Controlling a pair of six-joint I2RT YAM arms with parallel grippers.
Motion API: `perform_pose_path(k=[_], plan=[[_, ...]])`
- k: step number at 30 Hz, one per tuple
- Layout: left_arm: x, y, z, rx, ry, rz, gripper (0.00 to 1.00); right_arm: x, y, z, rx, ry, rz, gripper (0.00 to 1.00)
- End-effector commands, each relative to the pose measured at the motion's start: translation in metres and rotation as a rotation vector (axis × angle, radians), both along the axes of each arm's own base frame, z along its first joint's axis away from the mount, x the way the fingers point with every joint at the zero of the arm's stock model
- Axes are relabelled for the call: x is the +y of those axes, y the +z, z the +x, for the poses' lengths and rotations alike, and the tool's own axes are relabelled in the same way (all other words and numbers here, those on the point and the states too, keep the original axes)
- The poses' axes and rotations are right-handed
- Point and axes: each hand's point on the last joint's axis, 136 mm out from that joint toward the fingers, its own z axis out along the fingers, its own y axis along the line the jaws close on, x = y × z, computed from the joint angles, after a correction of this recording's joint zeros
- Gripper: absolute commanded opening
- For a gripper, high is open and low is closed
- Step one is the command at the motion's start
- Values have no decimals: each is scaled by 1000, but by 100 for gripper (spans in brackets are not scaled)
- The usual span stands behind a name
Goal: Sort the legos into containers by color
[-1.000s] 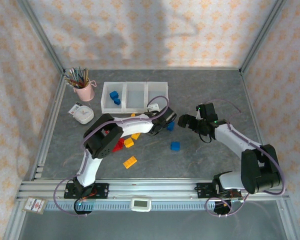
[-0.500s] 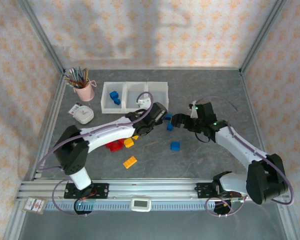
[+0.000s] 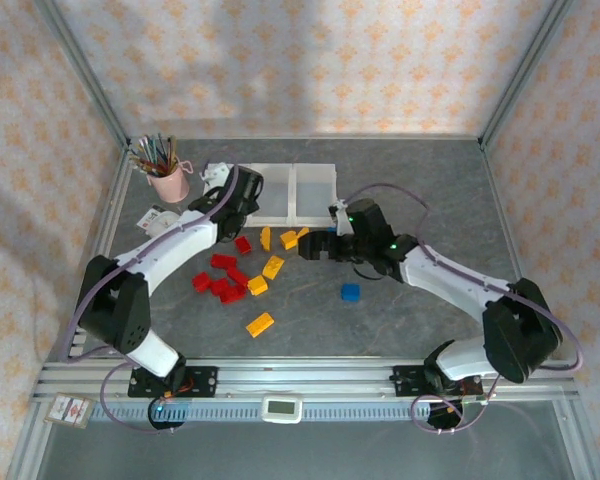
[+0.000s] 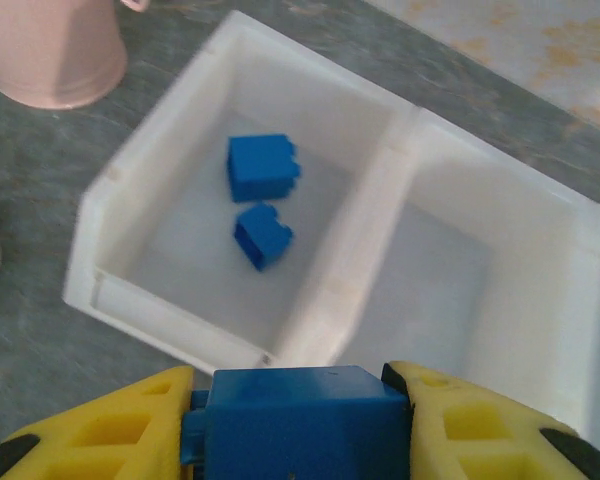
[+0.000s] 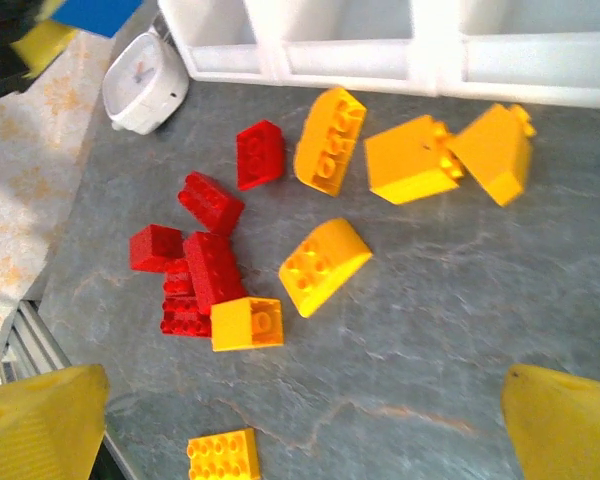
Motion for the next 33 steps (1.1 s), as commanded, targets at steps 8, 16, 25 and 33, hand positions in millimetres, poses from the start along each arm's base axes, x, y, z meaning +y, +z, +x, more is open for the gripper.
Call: perform_pose_path(k=[8,16,25,33], plan=[[30,-28,71,25,-11,44,36,17,19,26,-78,-28,19,100],[44,-46,87,56,33,87,50,10,19,30,-101,-52,-16,100],[46,-16,81,27,8,108,67,2,21,35,-111,-85,-37,100],[18,7,52,-4,-83,1,68,-28,16,32,-71,-149,-37,100]])
